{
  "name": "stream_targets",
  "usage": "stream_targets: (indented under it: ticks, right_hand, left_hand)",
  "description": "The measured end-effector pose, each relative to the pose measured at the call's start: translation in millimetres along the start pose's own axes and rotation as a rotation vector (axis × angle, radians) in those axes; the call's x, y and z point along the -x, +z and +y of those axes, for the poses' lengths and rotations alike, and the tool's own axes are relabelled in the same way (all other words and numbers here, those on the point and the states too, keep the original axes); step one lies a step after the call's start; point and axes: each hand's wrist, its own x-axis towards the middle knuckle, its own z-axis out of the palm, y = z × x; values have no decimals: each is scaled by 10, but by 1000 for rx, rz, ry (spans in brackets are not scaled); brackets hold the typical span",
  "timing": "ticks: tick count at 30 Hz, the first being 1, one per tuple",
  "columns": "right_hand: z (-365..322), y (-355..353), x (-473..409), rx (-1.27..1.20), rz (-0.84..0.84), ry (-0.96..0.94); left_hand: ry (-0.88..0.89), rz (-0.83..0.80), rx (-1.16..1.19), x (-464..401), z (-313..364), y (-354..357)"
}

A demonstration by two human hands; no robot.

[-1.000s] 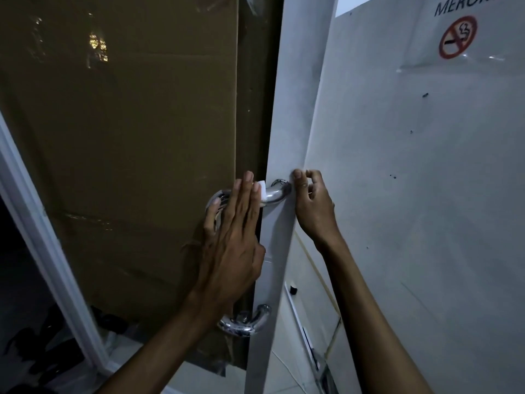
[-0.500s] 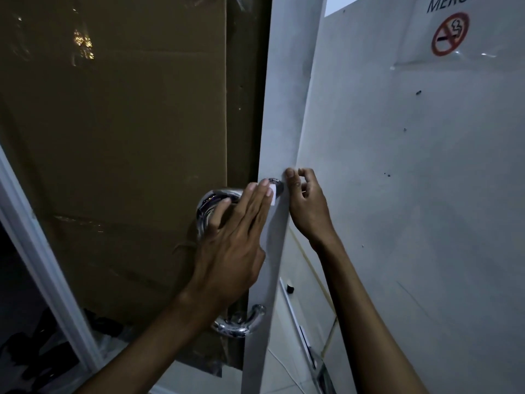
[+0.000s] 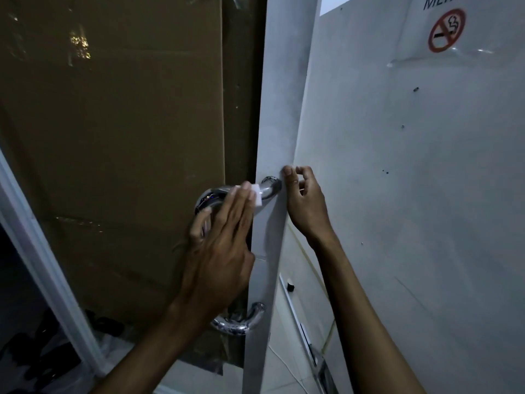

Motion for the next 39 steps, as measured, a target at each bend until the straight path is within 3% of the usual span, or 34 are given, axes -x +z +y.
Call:
stream_targets:
  ticks: [3, 10, 12, 15, 18, 24, 32, 39]
  right_hand:
    - [-12, 36, 9, 14, 34, 7]
    - [-55, -40, 35, 11, 19, 27]
    - [-106, -28, 146, 121, 175, -40]
    - [-212, 10, 472, 193, 415, -372]
    - [-233, 77, 740, 181, 299, -589]
    - [-133, 261, 815, 301, 204, -652]
    - [-119, 234, 845, 356, 315, -641]
    - [-103, 340, 863, 357, 263, -685]
  left_hand:
    - [-58, 39, 50, -65, 2, -27]
    - [64, 19, 61, -133, -17, -46]
    - [58, 67, 127, -142, -49, -50]
    - [22, 120, 221, -191, -44, -50]
    - [-4, 151, 297, -241, -24, -58]
    - [-9, 227, 445, -286, -94, -126]
    - [-180, 312, 590, -308, -385, -232]
    - [-206, 118, 676, -449, -603, -235]
